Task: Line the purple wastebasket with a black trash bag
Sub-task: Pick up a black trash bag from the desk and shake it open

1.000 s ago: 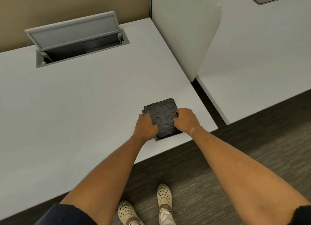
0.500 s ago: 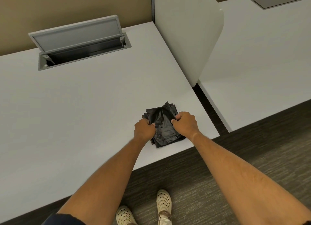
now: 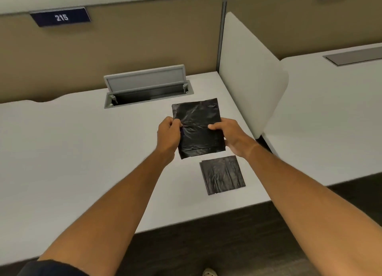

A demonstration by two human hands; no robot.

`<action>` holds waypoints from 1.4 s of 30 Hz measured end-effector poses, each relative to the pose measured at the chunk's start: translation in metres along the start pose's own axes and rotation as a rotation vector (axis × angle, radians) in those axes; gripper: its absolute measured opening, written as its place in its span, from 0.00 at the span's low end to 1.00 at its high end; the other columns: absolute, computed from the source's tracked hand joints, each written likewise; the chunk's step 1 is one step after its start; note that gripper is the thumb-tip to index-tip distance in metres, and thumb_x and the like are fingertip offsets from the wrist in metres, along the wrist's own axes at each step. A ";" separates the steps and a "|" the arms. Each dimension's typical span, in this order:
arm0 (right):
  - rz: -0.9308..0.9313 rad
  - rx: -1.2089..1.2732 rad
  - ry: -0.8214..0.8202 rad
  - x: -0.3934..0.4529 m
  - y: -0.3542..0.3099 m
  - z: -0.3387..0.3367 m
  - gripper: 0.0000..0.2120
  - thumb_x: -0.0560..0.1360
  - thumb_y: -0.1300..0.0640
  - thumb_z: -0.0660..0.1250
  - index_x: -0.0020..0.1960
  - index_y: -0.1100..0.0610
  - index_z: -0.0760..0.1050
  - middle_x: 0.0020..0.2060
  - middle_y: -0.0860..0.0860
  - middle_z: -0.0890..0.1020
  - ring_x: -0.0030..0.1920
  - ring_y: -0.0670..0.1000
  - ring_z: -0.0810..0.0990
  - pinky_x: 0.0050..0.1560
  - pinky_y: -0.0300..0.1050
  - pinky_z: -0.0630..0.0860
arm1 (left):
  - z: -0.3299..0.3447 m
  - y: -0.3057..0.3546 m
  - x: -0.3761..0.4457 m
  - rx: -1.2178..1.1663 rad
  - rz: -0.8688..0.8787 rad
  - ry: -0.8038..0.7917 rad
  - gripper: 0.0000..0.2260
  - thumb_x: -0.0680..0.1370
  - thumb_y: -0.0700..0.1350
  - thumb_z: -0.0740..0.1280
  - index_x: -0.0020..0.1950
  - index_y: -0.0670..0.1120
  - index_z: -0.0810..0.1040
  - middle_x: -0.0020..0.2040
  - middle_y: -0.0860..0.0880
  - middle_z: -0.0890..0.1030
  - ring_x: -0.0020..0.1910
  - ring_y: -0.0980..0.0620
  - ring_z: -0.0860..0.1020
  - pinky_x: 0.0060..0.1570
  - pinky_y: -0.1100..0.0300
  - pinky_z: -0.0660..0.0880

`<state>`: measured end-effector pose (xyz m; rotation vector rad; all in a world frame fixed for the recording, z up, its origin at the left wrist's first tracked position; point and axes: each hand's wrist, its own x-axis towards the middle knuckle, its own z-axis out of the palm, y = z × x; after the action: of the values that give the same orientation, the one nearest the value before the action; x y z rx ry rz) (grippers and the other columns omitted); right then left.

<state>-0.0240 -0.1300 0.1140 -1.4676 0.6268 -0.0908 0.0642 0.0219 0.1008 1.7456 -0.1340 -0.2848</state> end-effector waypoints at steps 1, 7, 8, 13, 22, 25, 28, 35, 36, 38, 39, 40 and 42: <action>-0.027 0.021 -0.021 -0.002 -0.011 0.009 0.12 0.76 0.57 0.66 0.57 0.60 0.76 0.52 0.56 0.82 0.52 0.55 0.80 0.50 0.50 0.78 | -0.011 0.011 0.000 -0.018 0.020 0.016 0.10 0.82 0.43 0.56 0.41 0.49 0.70 0.40 0.49 0.75 0.40 0.53 0.74 0.40 0.63 0.74; -0.139 0.109 -0.201 -0.021 -0.071 0.060 0.08 0.74 0.53 0.65 0.52 0.54 0.78 0.52 0.52 0.81 0.55 0.55 0.77 0.54 0.50 0.74 | -0.081 0.073 -0.006 -0.243 0.021 0.076 0.10 0.76 0.35 0.56 0.38 0.47 0.68 0.40 0.46 0.75 0.42 0.49 0.74 0.45 0.52 0.76; -0.154 0.125 -0.235 -0.025 -0.082 0.070 0.09 0.73 0.53 0.66 0.50 0.54 0.78 0.51 0.52 0.82 0.55 0.56 0.77 0.53 0.49 0.74 | -0.093 0.082 -0.008 -0.277 0.018 0.088 0.09 0.75 0.35 0.55 0.39 0.47 0.68 0.42 0.45 0.75 0.43 0.48 0.74 0.47 0.49 0.76; -0.263 0.086 -0.278 -0.049 -0.131 0.127 0.11 0.72 0.57 0.70 0.51 0.62 0.81 0.47 0.59 0.85 0.47 0.59 0.84 0.48 0.50 0.82 | -0.148 0.114 -0.013 -0.138 0.065 0.182 0.15 0.77 0.39 0.62 0.62 0.48 0.67 0.55 0.45 0.74 0.52 0.47 0.76 0.52 0.51 0.77; -0.466 -0.329 -0.315 -0.076 -0.132 0.211 0.12 0.75 0.60 0.63 0.50 0.66 0.81 0.48 0.61 0.84 0.50 0.58 0.82 0.52 0.51 0.78 | -0.196 0.114 -0.035 -0.041 0.110 0.135 0.15 0.76 0.57 0.67 0.50 0.46 0.81 0.47 0.46 0.84 0.47 0.49 0.83 0.45 0.56 0.80; -0.513 -0.311 -0.225 -0.072 -0.126 0.216 0.08 0.74 0.64 0.67 0.51 0.62 0.83 0.47 0.57 0.85 0.48 0.52 0.83 0.51 0.45 0.80 | -0.211 0.099 -0.032 -0.003 0.100 0.267 0.09 0.79 0.50 0.65 0.46 0.46 0.80 0.45 0.45 0.83 0.45 0.47 0.82 0.45 0.54 0.80; -0.523 -0.173 0.016 -0.059 -0.128 0.199 0.07 0.71 0.69 0.69 0.47 0.63 0.83 0.43 0.59 0.84 0.43 0.53 0.81 0.48 0.46 0.79 | -0.242 0.086 -0.024 0.012 0.040 0.403 0.10 0.79 0.49 0.65 0.48 0.44 0.80 0.44 0.46 0.81 0.44 0.45 0.80 0.44 0.55 0.77; -0.438 -0.066 0.071 -0.040 -0.129 0.162 0.11 0.70 0.70 0.71 0.49 0.57 0.79 0.44 0.54 0.81 0.41 0.49 0.81 0.38 0.38 0.80 | -0.285 0.055 -0.008 -0.046 -0.143 0.413 0.10 0.79 0.48 0.66 0.49 0.41 0.79 0.51 0.39 0.82 0.50 0.38 0.80 0.52 0.44 0.79; -0.459 -0.058 0.070 -0.039 -0.129 0.164 0.12 0.71 0.69 0.71 0.50 0.57 0.77 0.46 0.52 0.80 0.42 0.47 0.81 0.38 0.37 0.80 | -0.284 0.053 -0.006 -0.025 -0.144 0.415 0.10 0.79 0.48 0.65 0.49 0.41 0.79 0.52 0.39 0.82 0.50 0.38 0.80 0.51 0.46 0.79; -0.481 -0.056 0.087 -0.036 -0.130 0.165 0.16 0.71 0.67 0.72 0.55 0.54 0.74 0.50 0.51 0.77 0.46 0.50 0.81 0.44 0.45 0.82 | -0.288 0.047 -0.004 0.047 -0.162 0.458 0.12 0.79 0.48 0.65 0.54 0.40 0.80 0.54 0.38 0.81 0.50 0.38 0.79 0.49 0.49 0.78; -0.481 -0.070 0.112 -0.036 -0.132 0.162 0.19 0.71 0.66 0.72 0.57 0.52 0.72 0.51 0.50 0.76 0.48 0.51 0.80 0.46 0.49 0.83 | -0.294 0.042 -0.004 0.086 -0.192 0.502 0.13 0.79 0.47 0.65 0.57 0.39 0.80 0.55 0.37 0.80 0.51 0.37 0.78 0.50 0.48 0.78; -0.479 -0.086 0.145 -0.036 -0.133 0.158 0.21 0.71 0.66 0.72 0.59 0.51 0.71 0.51 0.49 0.76 0.49 0.52 0.80 0.47 0.52 0.83 | -0.302 0.036 -0.005 0.129 -0.233 0.552 0.15 0.79 0.47 0.65 0.60 0.38 0.79 0.56 0.36 0.80 0.52 0.35 0.78 0.52 0.46 0.78; -0.476 -0.111 0.185 -0.036 -0.137 0.147 0.24 0.71 0.66 0.71 0.61 0.50 0.68 0.52 0.52 0.76 0.49 0.52 0.80 0.45 0.51 0.83 | -0.320 0.026 -0.009 0.247 -0.338 0.649 0.17 0.78 0.45 0.65 0.63 0.36 0.77 0.58 0.34 0.79 0.54 0.32 0.77 0.57 0.42 0.76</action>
<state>0.0539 -0.0011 0.2514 -1.7059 0.4225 -0.5749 0.1418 0.3226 0.1814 2.0195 0.6222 0.0703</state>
